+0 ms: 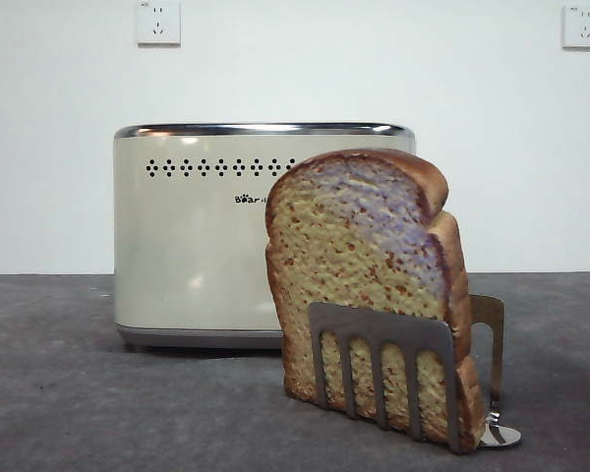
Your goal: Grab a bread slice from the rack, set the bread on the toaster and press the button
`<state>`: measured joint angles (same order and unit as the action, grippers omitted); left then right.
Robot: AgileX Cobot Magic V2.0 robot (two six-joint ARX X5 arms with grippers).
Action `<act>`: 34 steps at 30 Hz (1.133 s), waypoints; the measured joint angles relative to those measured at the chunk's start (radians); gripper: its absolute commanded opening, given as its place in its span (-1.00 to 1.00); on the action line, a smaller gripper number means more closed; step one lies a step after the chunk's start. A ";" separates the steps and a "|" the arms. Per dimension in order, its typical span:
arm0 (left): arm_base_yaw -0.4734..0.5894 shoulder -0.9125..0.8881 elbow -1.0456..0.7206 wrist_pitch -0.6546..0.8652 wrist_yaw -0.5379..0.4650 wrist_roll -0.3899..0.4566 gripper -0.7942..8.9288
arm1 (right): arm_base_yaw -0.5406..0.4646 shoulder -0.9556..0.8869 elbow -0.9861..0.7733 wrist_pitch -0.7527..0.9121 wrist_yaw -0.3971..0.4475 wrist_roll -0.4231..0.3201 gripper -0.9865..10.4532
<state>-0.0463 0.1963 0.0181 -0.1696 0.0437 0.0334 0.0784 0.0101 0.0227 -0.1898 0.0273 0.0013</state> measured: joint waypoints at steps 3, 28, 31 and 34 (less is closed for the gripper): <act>-0.002 0.000 0.009 0.004 0.055 -0.019 -0.85 | 0.000 0.000 0.000 0.000 -0.002 0.093 -0.83; -0.546 0.385 0.411 0.002 0.405 0.003 -0.85 | 0.000 0.195 0.408 -0.235 -0.306 0.244 -0.84; -0.631 0.440 0.473 -0.050 0.405 0.061 -0.85 | 0.000 0.253 0.475 -0.309 -0.328 0.186 -0.84; -0.700 0.499 0.531 -0.116 0.405 0.139 -0.85 | 0.000 0.302 0.534 -0.386 -0.348 0.118 -0.84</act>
<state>-0.7467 0.6949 0.5495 -0.2852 0.4484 0.1722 0.0784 0.3119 0.5568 -0.5762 -0.3202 0.1196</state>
